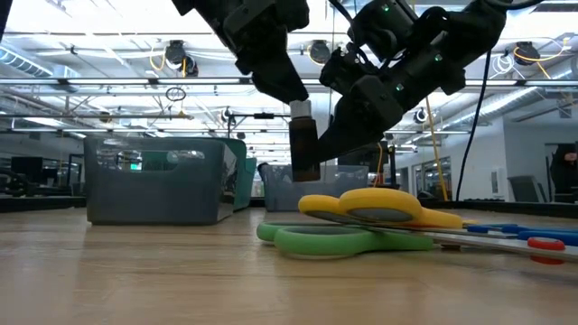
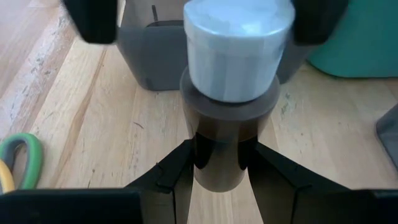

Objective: Pick & Place Paint Supplies
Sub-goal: Put the black paint bottle into the blue bin

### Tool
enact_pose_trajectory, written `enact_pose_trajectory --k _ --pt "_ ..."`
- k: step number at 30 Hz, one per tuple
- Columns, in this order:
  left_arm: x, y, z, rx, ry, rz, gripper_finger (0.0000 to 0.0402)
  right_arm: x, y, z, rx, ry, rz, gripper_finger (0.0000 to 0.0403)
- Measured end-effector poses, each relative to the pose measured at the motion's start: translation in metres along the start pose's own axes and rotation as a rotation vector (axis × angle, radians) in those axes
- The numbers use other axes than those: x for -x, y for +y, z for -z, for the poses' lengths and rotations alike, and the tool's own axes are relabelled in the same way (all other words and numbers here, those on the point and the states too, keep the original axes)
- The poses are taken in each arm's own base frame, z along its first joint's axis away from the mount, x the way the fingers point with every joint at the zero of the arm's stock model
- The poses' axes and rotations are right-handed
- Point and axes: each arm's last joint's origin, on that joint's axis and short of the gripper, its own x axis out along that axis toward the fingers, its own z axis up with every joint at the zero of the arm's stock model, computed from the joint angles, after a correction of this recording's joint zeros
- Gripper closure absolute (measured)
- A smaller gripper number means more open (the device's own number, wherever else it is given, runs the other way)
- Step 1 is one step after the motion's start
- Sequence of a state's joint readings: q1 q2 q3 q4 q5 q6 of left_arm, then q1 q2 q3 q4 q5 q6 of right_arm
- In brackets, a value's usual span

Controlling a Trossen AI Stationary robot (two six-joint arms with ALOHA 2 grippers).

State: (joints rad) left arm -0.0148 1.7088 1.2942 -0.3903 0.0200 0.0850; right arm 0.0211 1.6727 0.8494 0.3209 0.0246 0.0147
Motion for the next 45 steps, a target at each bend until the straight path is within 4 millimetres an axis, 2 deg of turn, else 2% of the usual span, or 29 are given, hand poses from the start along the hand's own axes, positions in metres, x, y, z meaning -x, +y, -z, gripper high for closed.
enact_pose_trajectory --k 16,20,26,32,38,45 --pt "-0.01 0.001 0.005 -0.014 0.037 -0.001 0.0155 0.0 0.002 0.0 0.01 -0.004 -0.006 0.0277" --pt "-0.01 0.001 0.005 -0.013 0.033 -0.002 0.0188 0.0 0.001 0.0 0.012 -0.003 -0.004 0.0277" --pt "-0.01 0.001 0.004 -0.012 0.031 -0.004 0.0279 0.0 0.001 0.0 0.027 -0.003 -0.004 0.0277" --pt "-0.006 0.002 0.003 -0.004 0.022 -0.006 0.0283 0.0 0.001 -0.001 -0.016 -0.015 0.013 0.0273" --pt "0.023 0.003 -0.003 0.019 -0.008 -0.06 0.0283 0.001 0.0 -0.009 -0.087 -0.088 0.049 0.0225" --pt "0.084 0.006 -0.007 0.047 -0.07 -0.203 0.0281 0.01 0.0 -0.011 -0.135 -0.063 0.044 0.0154"
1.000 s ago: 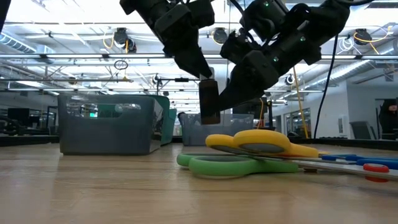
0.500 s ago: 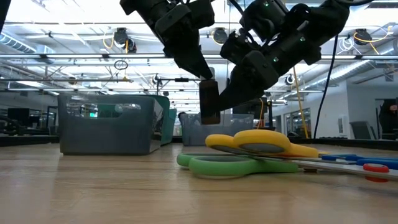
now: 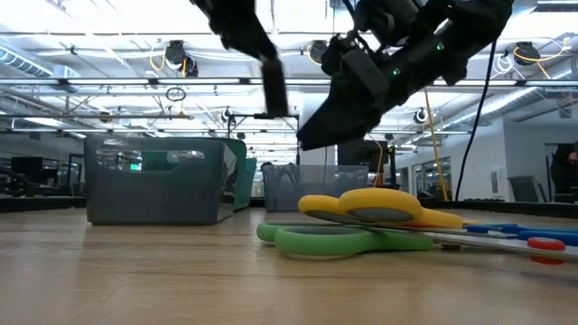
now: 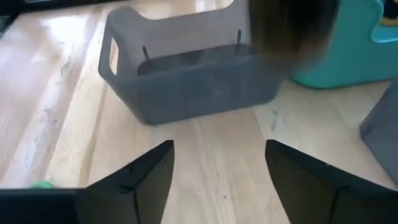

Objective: Pick & Place Paint Supplies
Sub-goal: Put the black paint bottle into the blue bin

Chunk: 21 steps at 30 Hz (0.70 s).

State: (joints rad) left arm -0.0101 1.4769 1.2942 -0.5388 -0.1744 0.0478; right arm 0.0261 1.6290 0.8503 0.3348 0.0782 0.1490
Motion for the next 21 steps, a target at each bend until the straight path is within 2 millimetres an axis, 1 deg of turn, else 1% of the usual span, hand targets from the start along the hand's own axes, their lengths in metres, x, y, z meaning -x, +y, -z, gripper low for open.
enact_pose_trajectory --k 2,5,7,10,15,18,21 --pt "0.019 0.006 -0.002 0.032 -0.032 -0.041 0.0281 0.005 0.0 0.0 0.002 0.025 0.004 0.014" --pt "0.045 0.018 0.0 0.066 -0.052 -0.113 0.0279 0.01 0.0 -0.006 0.0 -0.001 0.001 0.0127" --pt "0.056 0.029 0.002 0.099 -0.056 -0.173 0.0279 0.014 0.001 -0.008 0.003 0.0 -0.004 0.0122" --pt "0.067 0.044 0.007 0.144 -0.044 -0.226 0.0281 0.015 0.003 -0.009 -0.001 -0.014 -0.01 0.012" --pt "0.067 0.067 0.014 0.2 0.0 -0.291 0.028 0.015 0.003 -0.009 0.0 -0.008 -0.01 0.0125" --pt "0.059 0.078 0.018 0.214 0.032 -0.318 0.0279 0.015 0.003 -0.009 0.0 -0.008 -0.009 0.0126" --pt "0.047 0.085 0.03 0.216 0.081 -0.302 0.0281 0.015 0.003 -0.009 0.0 -0.008 -0.01 0.0124"
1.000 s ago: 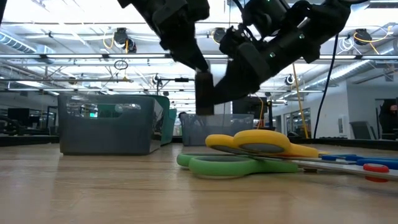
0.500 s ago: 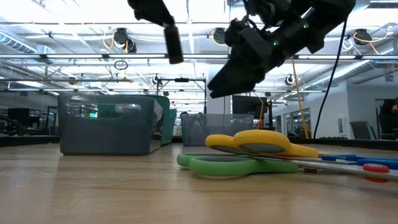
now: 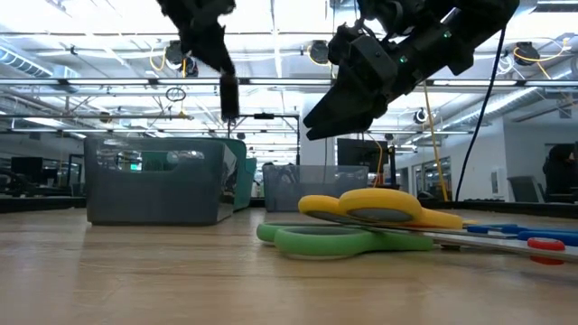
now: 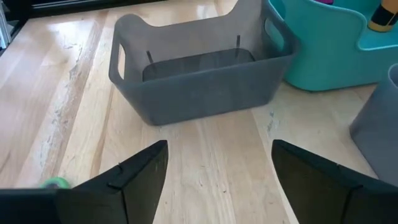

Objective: Pick & Place Paint Supplies
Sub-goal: Put the black paint bottle into the blue bin

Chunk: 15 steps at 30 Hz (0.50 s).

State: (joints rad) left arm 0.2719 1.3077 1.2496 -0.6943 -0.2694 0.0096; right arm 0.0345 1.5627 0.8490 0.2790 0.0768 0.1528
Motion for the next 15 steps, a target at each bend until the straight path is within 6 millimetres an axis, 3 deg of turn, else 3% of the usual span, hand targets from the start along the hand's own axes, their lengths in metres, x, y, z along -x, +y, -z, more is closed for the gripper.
enact_pose_trajectory --k 7,15 --pt "-0.039 0.013 0.038 0.032 0.072 -0.051 0.0275 0.0 0.002 0.001 -0.007 0.005 -0.009 0.0128" --pt "-0.062 0.022 0.057 0.118 0.0 0.002 0.028 0.0 0.0 0.0 -0.011 0.0 -0.002 0.0125"
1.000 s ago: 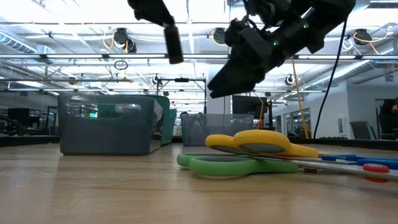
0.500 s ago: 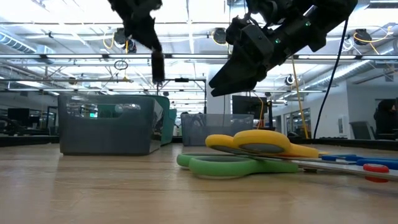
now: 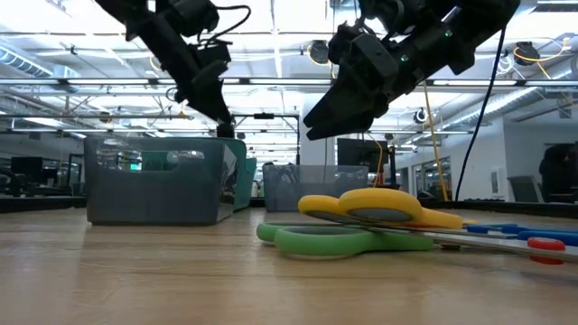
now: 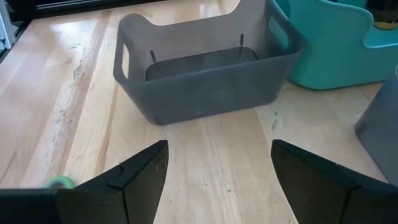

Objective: Pick & Place Paint Supplies
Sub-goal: Put the black paint bottle into the blue bin

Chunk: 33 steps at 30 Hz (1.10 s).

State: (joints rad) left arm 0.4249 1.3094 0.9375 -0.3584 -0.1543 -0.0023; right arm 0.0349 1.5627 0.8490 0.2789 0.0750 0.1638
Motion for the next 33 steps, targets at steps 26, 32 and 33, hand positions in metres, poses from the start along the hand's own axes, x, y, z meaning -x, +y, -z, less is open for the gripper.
enact_pose_trajectory --k 26,32,33 --pt "-0.044 0.0 0.037 0.019 0.038 -0.019 0.0281 0.0 -0.003 -0.003 -0.008 -0.027 0.008 0.0124" --pt "-0.058 0.008 0.043 0.058 0.072 -0.03 0.0281 0.0 -0.002 -0.003 -0.006 -0.033 0.002 0.0124" --pt "-0.059 0.009 0.043 0.061 0.074 -0.023 0.0281 0.0 -0.002 -0.003 -0.006 -0.033 0.003 0.0124"
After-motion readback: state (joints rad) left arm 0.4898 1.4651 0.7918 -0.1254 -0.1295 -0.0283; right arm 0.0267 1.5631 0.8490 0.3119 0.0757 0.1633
